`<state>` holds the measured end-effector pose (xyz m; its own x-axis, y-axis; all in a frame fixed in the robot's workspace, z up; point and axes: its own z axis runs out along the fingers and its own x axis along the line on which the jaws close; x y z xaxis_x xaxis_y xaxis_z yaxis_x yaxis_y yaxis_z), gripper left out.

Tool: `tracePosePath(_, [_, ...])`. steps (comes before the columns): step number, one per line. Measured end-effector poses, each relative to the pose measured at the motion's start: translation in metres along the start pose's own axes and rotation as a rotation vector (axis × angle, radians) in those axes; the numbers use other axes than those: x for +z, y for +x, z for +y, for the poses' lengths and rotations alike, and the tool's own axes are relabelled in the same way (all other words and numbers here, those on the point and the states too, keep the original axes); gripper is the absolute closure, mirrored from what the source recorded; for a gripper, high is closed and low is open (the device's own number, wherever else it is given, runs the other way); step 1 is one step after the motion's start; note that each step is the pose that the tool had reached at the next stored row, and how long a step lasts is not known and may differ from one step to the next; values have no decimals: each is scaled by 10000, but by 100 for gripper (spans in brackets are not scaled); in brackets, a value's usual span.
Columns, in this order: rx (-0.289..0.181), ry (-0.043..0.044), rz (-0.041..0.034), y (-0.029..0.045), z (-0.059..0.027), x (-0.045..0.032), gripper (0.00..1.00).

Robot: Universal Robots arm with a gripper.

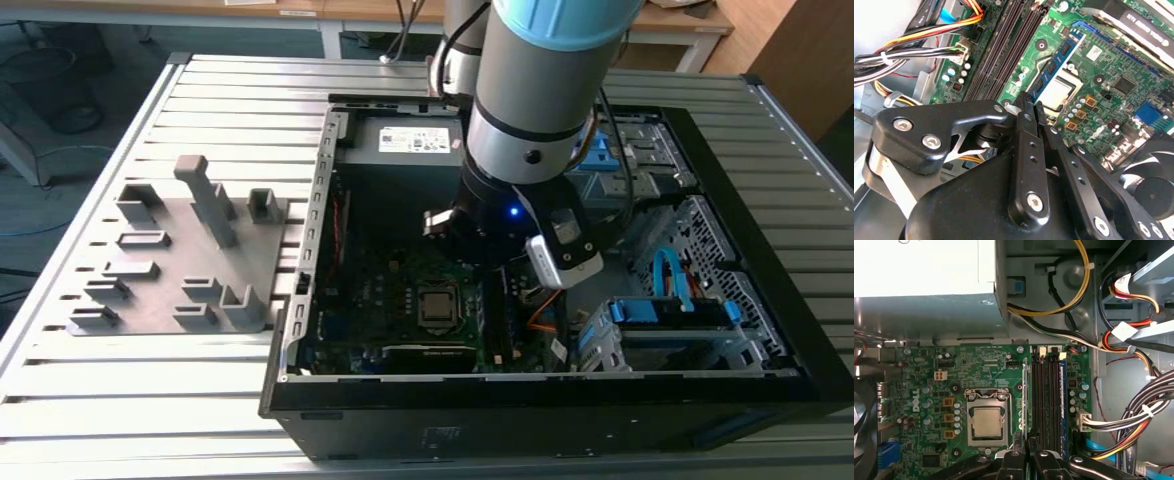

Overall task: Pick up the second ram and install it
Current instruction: 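Insert the second ram into the second slot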

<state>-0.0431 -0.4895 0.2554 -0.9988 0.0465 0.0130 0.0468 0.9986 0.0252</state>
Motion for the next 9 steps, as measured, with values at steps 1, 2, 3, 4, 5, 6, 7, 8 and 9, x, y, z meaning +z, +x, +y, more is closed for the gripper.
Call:
tracePosePath(1, [0,1,0,0,0,4,86])
tracePosePath(2, [0,2,0,0,0,8,86])
tracePosePath(3, [0,0,0,0,0,13,86])
tracePosePath(4, [0,1,0,0,0,17,86])
tracePosePath(5, [0,1,0,1,-1,22,86])
tracePosePath(6, [0,1,0,2,-1,27,86])
tracePosePath(7, [0,0,0,3,-1,32,86])
tracePosePath(8, [0,0,0,3,-1,39,86])
tracePosePath(9, [0,0,0,3,-1,46,86])
